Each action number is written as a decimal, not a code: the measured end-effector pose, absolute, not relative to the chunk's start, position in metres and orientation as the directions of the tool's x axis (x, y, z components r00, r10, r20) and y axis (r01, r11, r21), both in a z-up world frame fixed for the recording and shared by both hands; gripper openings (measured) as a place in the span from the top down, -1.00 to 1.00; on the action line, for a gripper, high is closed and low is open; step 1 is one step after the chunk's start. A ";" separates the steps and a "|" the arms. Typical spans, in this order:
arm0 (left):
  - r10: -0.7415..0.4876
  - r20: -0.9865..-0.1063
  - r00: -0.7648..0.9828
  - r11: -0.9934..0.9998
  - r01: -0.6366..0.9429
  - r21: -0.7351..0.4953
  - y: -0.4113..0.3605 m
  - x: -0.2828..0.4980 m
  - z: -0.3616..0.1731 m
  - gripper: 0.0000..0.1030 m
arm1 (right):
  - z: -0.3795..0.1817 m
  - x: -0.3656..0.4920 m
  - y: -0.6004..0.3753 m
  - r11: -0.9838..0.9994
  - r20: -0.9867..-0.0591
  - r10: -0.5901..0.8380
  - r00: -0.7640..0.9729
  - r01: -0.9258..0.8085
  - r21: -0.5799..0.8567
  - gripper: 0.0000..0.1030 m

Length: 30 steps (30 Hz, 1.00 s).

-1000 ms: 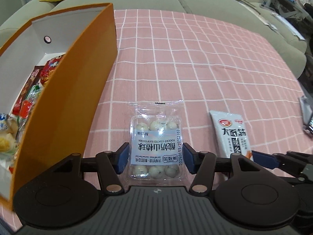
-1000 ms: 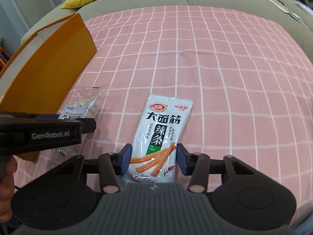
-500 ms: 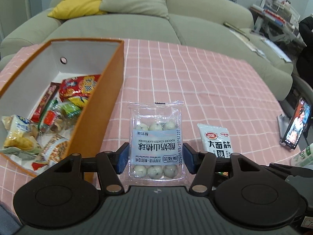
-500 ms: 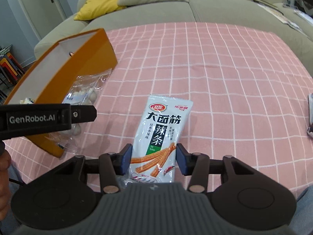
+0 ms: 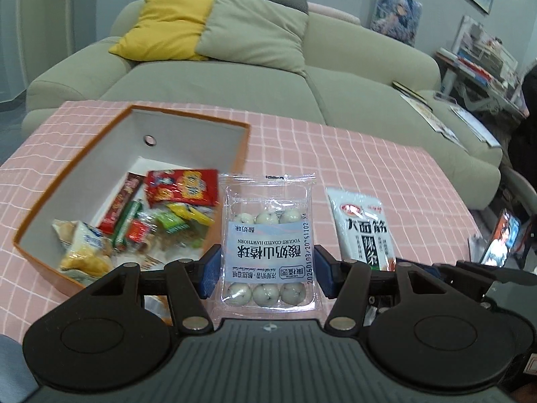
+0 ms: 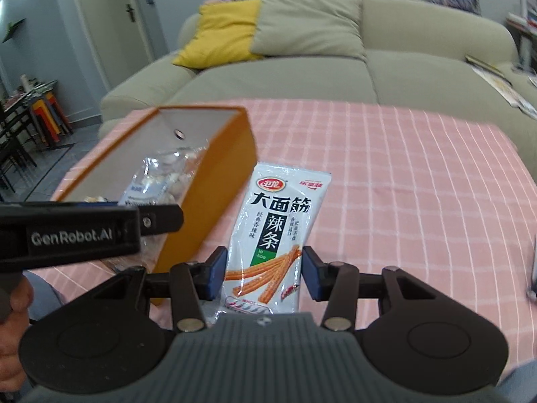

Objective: Organize snacks
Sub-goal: 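Carry the yogurt ball packet and spicy-strip packet over the box and release them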

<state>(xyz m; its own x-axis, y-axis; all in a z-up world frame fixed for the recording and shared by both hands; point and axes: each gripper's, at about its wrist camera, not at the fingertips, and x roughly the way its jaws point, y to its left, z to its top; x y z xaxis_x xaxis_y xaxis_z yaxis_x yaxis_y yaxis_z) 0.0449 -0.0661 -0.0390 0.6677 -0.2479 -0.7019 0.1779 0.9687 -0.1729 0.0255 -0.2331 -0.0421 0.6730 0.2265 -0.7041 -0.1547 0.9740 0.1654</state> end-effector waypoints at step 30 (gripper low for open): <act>-0.108 -0.800 0.590 0.986 0.169 -0.008 0.047 0.182 -0.050 -0.26 | -0.037 0.201 -0.070 0.872 -0.784 0.320 0.533 -0.488 0.024 0.12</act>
